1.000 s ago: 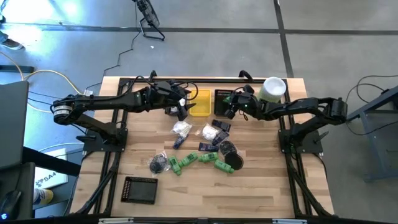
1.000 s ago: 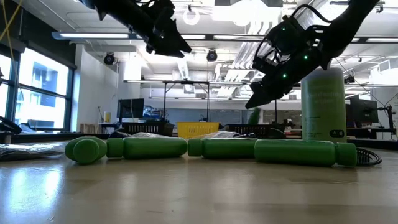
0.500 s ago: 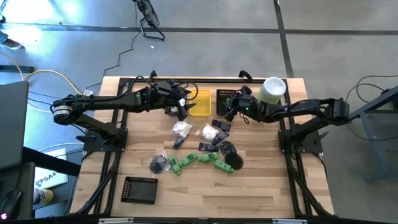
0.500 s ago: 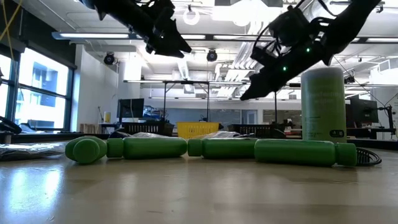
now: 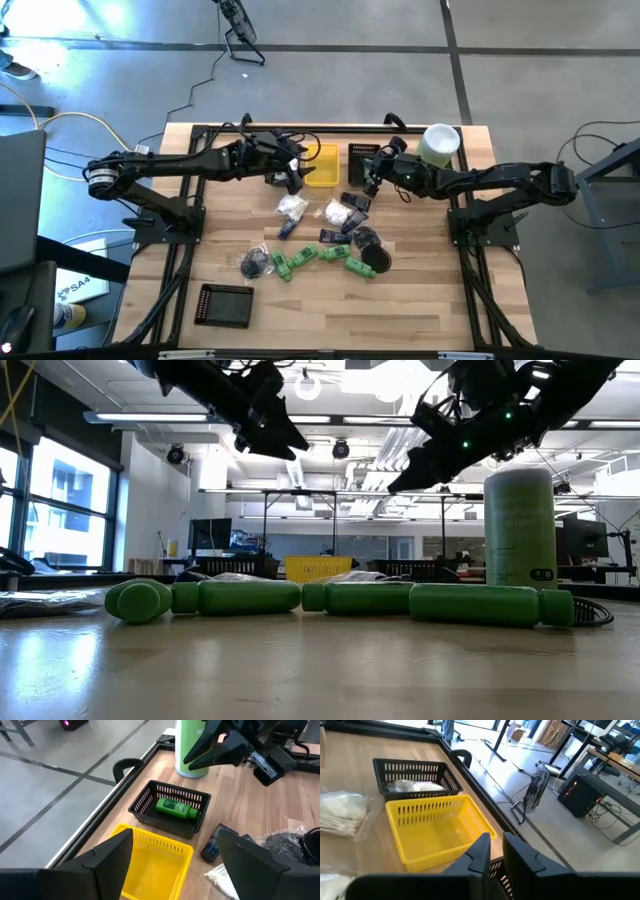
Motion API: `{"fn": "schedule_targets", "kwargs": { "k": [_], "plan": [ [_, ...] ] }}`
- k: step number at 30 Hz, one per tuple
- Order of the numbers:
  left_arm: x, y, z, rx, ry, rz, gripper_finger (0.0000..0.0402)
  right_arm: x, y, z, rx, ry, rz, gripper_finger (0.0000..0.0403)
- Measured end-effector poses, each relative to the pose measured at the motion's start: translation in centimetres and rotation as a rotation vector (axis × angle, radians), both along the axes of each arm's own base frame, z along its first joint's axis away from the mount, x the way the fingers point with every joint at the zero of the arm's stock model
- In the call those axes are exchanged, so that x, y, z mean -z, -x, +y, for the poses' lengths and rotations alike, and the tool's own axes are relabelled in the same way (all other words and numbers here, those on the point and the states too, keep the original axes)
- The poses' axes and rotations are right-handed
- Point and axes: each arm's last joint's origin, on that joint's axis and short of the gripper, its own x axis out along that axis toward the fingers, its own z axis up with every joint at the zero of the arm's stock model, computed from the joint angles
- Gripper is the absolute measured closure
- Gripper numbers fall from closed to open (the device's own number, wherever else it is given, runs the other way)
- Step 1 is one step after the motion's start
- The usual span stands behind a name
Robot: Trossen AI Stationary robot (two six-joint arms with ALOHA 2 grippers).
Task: Pick & Place Travel size toiletries
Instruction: Put the blue shave cream bottle into the yellow bin
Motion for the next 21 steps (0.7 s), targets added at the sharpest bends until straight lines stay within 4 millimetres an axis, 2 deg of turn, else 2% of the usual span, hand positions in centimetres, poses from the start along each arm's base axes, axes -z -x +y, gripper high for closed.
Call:
{"fn": "schedule_targets", "kwargs": {
  "k": [8, 14, 21],
  "plan": [
    [2.4, -1.8, 0.5, -0.012, 0.061, 0.038, 0.0188, 0.4, -0.2, 1.3, -0.045, -0.025, 0.033, 0.0386],
    [2.2, -1.7, 0.4, -0.016, 0.064, 0.024, 0.0247, 0.1, -0.3, 2.2, -0.081, -0.022, 0.024, 0.0388],
    [2.0, -1.5, 0.4, -0.001, 0.029, 0.027, 0.0316, 0.0, -0.2, 2.2, -0.112, -0.031, 0.015, 0.0388]
  ]
}}
